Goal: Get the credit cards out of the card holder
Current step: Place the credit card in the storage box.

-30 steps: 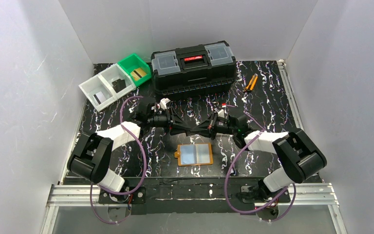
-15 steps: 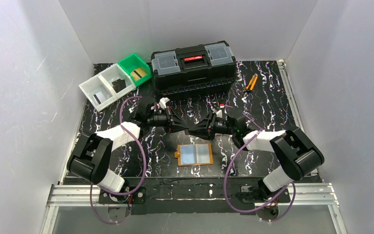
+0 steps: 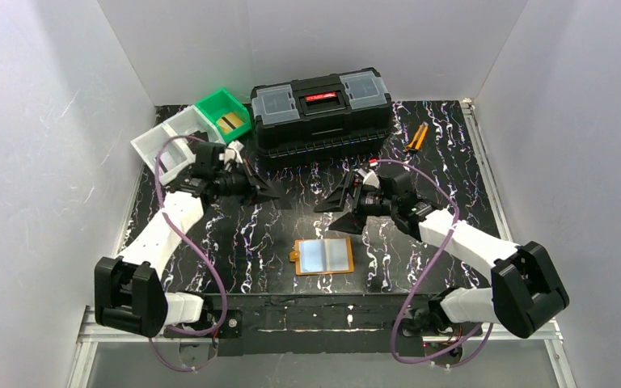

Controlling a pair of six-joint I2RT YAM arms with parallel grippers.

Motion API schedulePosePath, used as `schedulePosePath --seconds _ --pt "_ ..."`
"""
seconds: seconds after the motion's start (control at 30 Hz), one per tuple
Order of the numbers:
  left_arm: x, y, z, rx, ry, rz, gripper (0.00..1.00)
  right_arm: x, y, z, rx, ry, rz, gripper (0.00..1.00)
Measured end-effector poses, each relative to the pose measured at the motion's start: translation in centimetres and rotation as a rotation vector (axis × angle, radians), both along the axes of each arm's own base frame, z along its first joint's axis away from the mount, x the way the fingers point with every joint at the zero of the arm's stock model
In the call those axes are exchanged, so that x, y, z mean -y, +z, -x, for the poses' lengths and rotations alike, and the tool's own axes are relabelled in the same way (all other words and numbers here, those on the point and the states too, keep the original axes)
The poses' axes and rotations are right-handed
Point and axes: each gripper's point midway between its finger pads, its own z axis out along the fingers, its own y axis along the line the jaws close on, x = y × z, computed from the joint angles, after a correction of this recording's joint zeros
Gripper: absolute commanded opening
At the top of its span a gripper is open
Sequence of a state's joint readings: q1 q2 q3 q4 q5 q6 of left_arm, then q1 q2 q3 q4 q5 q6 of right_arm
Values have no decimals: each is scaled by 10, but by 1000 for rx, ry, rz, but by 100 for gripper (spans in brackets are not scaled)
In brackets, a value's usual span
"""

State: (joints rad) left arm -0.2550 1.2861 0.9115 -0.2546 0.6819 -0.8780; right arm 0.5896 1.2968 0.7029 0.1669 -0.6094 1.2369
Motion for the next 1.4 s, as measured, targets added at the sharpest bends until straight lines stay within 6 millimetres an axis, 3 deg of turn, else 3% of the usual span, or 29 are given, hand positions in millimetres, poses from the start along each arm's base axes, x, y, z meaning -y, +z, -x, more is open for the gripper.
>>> schedulePosePath --seconds 0.17,0.33,0.43,0.7,0.93,1.17,1.37,1.4 --pt "-46 24 -29 82 108 -212 0 14 -11 2 24 -12 133 98" --pt "-96 42 -77 152 238 -465 0 31 -28 9 25 -11 259 98" --pt "-127 32 -108 137 306 -617 0 40 -32 12 36 -7 318 98" --pt "-194 -20 -187 30 399 -881 0 57 -36 17 76 -2 417 98" --pt "-236 -35 -244 41 466 -1027 0 68 -41 17 98 5 487 98" --pt "-268 -49 -284 67 527 -1186 0 73 -40 15 130 15 527 98" --pt "-286 -60 -302 72 557 -1288 0 73 -48 13 121 36 549 98" --pt "-289 -63 -303 67 559 -1299 4 73 -50 13 115 38 554 98"
